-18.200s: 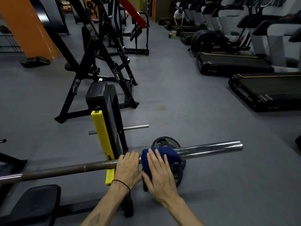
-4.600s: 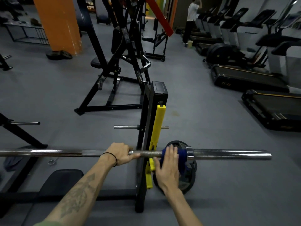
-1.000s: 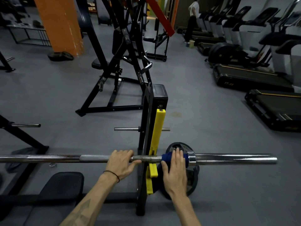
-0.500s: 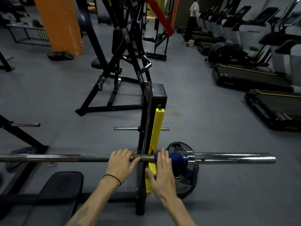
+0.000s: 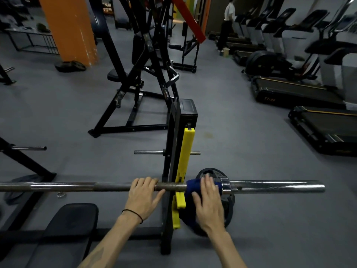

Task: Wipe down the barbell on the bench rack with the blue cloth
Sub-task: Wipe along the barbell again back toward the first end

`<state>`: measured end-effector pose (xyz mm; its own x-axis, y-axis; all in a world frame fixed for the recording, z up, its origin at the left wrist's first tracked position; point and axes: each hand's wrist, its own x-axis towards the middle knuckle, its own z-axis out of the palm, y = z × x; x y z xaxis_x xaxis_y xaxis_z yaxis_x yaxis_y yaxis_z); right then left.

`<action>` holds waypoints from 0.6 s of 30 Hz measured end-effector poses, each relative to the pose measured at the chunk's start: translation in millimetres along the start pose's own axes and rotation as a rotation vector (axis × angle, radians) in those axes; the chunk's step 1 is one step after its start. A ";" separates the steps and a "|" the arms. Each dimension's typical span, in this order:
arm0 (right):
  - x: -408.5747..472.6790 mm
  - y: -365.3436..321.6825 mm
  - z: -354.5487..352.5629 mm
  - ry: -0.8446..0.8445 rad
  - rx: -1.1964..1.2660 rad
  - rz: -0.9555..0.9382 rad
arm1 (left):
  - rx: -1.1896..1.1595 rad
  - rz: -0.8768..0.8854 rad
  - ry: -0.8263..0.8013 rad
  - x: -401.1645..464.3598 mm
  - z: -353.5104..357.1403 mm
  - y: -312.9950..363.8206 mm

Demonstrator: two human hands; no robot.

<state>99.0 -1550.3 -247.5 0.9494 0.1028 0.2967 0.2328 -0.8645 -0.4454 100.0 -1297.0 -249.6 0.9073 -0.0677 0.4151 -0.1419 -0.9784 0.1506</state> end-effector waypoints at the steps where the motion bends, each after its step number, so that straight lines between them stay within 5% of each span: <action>1: 0.7 -1.1 0.2 0.014 0.055 0.101 | 0.010 -0.002 -0.003 -0.5 1.1 0.8; 4: -4.5 -46.9 13.7 -0.010 0.159 0.179 | 0.027 -0.018 -0.001 -1.9 3.4 2.6; 9: -8.3 -32.8 6.3 -0.177 0.002 -0.124 | -0.002 -0.002 0.003 -1.3 2.1 0.9; 14: 0.5 -32.8 9.3 0.014 0.189 0.231 | 0.012 -0.009 -0.018 -0.4 1.4 2.2; 18: -12.3 -50.4 24.0 -0.109 0.076 -0.040 | -0.023 0.001 0.011 -1.2 0.8 -0.4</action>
<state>80.7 -1496.3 -249.0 0.9555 0.1927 0.2235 0.2821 -0.8191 -0.4995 99.3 -1296.7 -250.9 0.9025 -0.0667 0.4254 -0.1524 -0.9735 0.1708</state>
